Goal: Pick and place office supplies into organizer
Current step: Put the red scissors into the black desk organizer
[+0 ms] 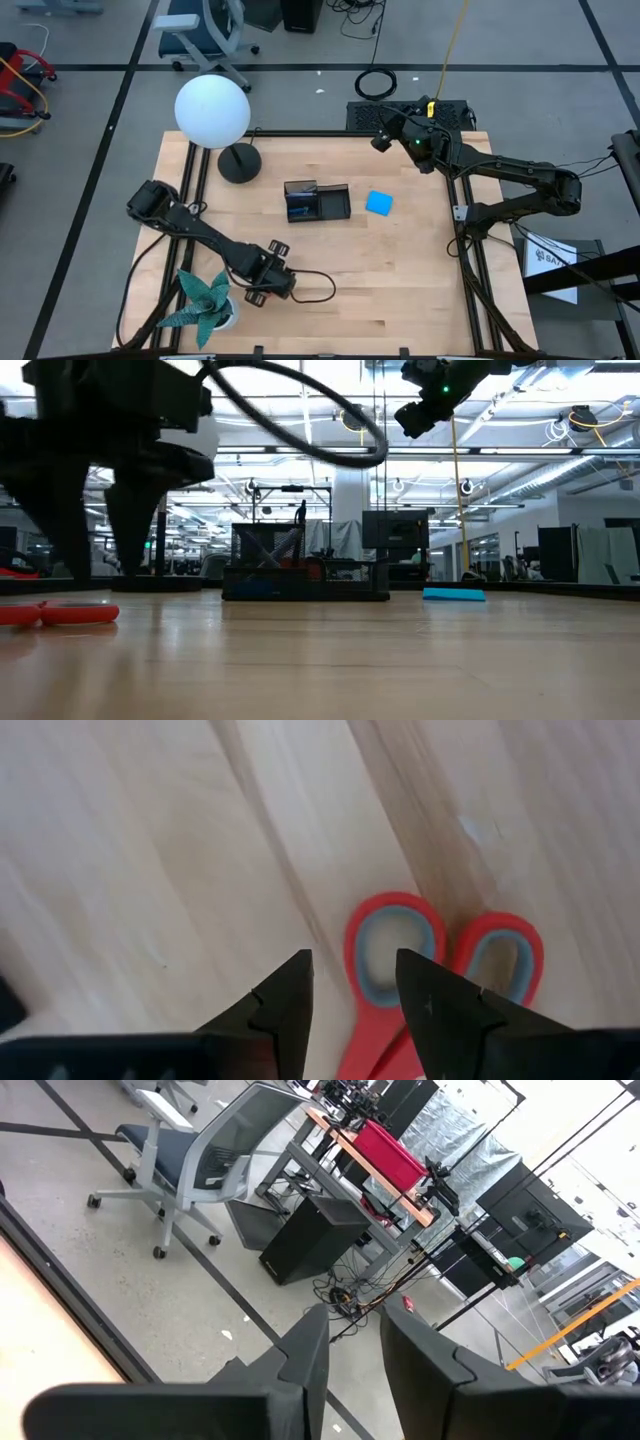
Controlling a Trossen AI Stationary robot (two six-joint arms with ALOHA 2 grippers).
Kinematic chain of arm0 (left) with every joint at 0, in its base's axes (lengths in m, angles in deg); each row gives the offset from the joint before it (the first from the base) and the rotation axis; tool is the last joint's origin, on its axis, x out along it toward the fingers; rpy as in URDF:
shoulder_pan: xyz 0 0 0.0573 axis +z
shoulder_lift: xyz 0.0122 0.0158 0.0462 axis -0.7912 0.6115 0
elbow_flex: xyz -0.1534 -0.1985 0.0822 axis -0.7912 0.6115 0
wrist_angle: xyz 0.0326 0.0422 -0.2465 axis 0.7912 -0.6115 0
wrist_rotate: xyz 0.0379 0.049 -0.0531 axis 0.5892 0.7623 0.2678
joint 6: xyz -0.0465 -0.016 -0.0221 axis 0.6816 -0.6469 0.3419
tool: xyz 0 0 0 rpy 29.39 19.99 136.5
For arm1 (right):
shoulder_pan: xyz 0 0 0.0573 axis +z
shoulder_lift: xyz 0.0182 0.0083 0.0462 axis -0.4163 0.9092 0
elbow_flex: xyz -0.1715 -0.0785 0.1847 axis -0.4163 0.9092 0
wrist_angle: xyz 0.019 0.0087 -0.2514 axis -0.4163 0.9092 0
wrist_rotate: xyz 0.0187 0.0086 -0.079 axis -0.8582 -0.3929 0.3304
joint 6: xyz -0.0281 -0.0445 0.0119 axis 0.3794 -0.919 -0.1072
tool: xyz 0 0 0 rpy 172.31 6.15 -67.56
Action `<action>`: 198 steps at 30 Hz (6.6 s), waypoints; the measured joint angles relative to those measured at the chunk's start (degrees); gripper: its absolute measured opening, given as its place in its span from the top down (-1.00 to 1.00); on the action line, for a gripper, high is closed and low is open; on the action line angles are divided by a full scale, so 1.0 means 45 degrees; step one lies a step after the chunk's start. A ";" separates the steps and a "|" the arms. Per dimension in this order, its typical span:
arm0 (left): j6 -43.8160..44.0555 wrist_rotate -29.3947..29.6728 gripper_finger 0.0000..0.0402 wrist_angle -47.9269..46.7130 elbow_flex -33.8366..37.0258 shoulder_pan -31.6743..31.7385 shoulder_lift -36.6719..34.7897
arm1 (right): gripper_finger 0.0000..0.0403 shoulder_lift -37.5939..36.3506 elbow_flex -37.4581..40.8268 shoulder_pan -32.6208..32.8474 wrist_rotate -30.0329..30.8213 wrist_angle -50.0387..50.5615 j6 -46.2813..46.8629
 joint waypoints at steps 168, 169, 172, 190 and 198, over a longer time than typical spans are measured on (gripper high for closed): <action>0.3861 -0.1415 0.77 2.1645 1.1303 1.0465 -0.8009 | 0.58 0.0000 0.0078 0.0005 -0.0670 0.0087 0.0000; 0.3865 -0.1415 0.77 2.1659 1.1303 1.0465 -0.8009 | 0.58 0.0000 0.0078 0.0005 -0.0670 0.0087 0.0000; 0.3865 -0.1419 0.77 2.1718 1.1308 1.0465 -0.8006 | 0.58 0.0000 0.0078 0.0005 -0.0665 0.0087 0.0000; 0.2787 -0.1349 0.77 2.1911 1.1308 1.0199 -0.8004 | 0.58 0.0000 0.0078 0.0005 -0.0666 0.0087 0.0000; 0.1943 -0.1328 0.77 2.1911 1.1308 1.0198 -0.8009 | 0.58 0.0000 0.0078 0.0003 -0.0670 0.0089 0.0002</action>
